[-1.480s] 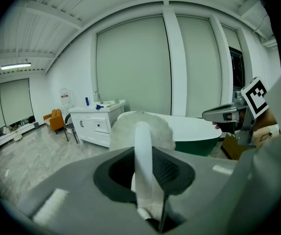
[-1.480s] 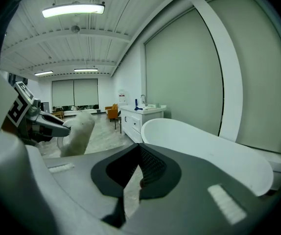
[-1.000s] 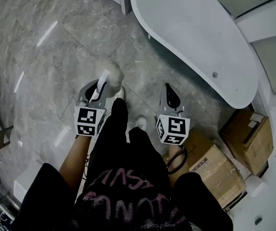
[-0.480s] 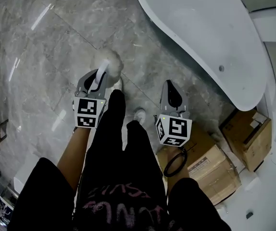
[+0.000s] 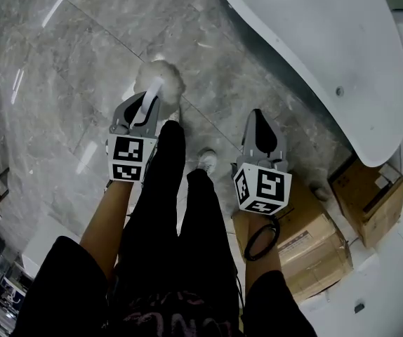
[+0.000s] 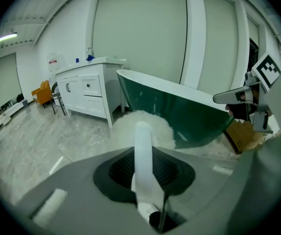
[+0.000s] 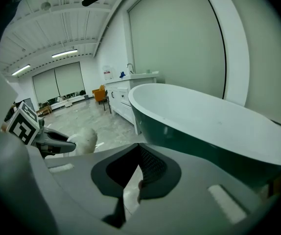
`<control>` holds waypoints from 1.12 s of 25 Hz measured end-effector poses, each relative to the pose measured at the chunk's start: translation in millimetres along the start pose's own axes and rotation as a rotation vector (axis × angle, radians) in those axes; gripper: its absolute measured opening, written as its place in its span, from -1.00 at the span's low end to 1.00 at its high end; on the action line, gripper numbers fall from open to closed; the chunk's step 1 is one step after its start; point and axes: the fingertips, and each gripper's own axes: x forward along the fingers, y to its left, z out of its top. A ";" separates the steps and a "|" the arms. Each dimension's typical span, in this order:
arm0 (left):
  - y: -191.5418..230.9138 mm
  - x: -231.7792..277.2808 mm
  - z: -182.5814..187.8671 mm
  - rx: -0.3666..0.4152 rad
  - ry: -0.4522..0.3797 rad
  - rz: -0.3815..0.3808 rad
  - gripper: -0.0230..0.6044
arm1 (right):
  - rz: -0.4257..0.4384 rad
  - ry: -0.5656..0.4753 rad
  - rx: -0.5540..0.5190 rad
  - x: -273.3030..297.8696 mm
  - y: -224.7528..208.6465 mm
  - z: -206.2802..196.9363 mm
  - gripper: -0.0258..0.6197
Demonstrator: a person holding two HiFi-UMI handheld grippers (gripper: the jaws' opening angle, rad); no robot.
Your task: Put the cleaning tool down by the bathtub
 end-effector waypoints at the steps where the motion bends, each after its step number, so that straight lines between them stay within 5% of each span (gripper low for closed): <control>1: 0.7 7.5 -8.0 -0.003 0.008 0.000 -0.67 | 0.002 0.009 0.000 5.7 -0.1 -7.9 -0.88; 15: 4.0 95.8 -118.4 -0.043 0.084 0.011 -0.67 | 0.055 0.102 -0.001 85.7 -2.3 -127.7 -0.88; 28: 25.5 185.0 -188.8 -0.016 0.066 0.031 -0.67 | 0.094 0.135 -0.055 166.3 -6.5 -231.7 -0.88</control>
